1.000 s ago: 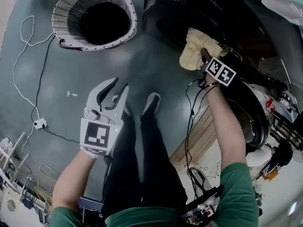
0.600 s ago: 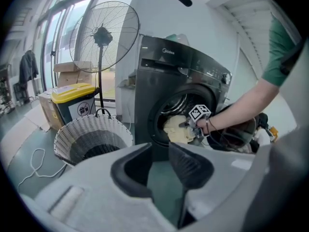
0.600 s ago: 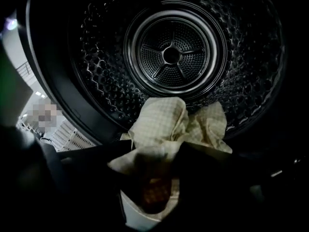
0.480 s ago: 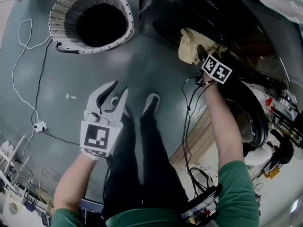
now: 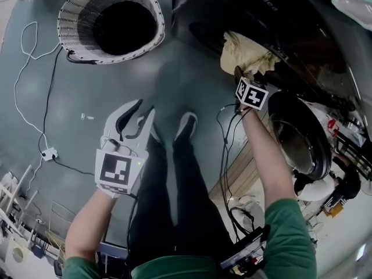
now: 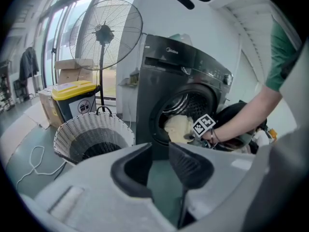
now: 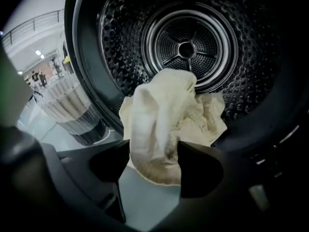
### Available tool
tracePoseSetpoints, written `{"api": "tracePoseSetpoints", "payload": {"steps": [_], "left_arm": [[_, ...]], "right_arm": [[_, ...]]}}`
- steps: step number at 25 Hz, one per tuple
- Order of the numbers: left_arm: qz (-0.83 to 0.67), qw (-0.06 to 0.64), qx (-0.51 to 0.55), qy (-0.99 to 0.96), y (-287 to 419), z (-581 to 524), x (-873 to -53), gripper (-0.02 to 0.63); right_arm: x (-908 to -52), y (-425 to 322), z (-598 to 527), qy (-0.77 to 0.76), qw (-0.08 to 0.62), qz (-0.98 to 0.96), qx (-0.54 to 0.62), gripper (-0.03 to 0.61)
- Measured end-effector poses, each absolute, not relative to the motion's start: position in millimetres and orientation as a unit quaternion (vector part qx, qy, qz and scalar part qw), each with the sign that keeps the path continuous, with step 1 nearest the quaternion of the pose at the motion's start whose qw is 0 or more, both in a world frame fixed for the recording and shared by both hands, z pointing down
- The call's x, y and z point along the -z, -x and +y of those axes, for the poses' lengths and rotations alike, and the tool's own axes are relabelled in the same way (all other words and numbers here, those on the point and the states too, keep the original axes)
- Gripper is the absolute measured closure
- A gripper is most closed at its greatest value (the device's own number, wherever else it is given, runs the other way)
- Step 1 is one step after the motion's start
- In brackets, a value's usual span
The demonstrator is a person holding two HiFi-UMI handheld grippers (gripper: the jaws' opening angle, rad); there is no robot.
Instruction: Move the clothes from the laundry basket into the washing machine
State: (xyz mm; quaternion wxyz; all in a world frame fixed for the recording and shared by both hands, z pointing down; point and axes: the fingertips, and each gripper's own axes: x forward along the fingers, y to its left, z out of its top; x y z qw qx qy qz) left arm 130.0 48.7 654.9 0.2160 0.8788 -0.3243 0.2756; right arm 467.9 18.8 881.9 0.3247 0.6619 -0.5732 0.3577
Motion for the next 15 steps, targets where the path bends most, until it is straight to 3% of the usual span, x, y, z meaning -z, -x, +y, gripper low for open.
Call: {"api": "tracePoseSetpoints", "payload": {"steps": [2,5,9,12,15], "left_arm": [[-0.323,0.218,-0.281,-0.877,-127,49,-659,0.507],[-0.325,0.229,-0.282,-0.873,-125,46,-666,0.507],[-0.333,0.239,-0.279,-0.869,-123,43,-668,0.508],[-0.333,0.233,-0.278,-0.870,-125,42,-665,0.508],[-0.333,0.229,-0.272,-0.873,-129,37,-659,0.508]], "right_arm": [[-894,-468,15,-0.660,0.351,-0.566,-0.347,0.285],[-891,-472,-6,-0.672,0.352,-0.569,-0.318,0.419],[-857,-478,-46,-0.684,0.338,-0.597,-0.249,0.509],[-832,-487,-70,-0.689,0.326,-0.606,-0.228,0.502],[-818,-491,-73,-0.686,0.313,-0.616,-0.227,0.420]]}}
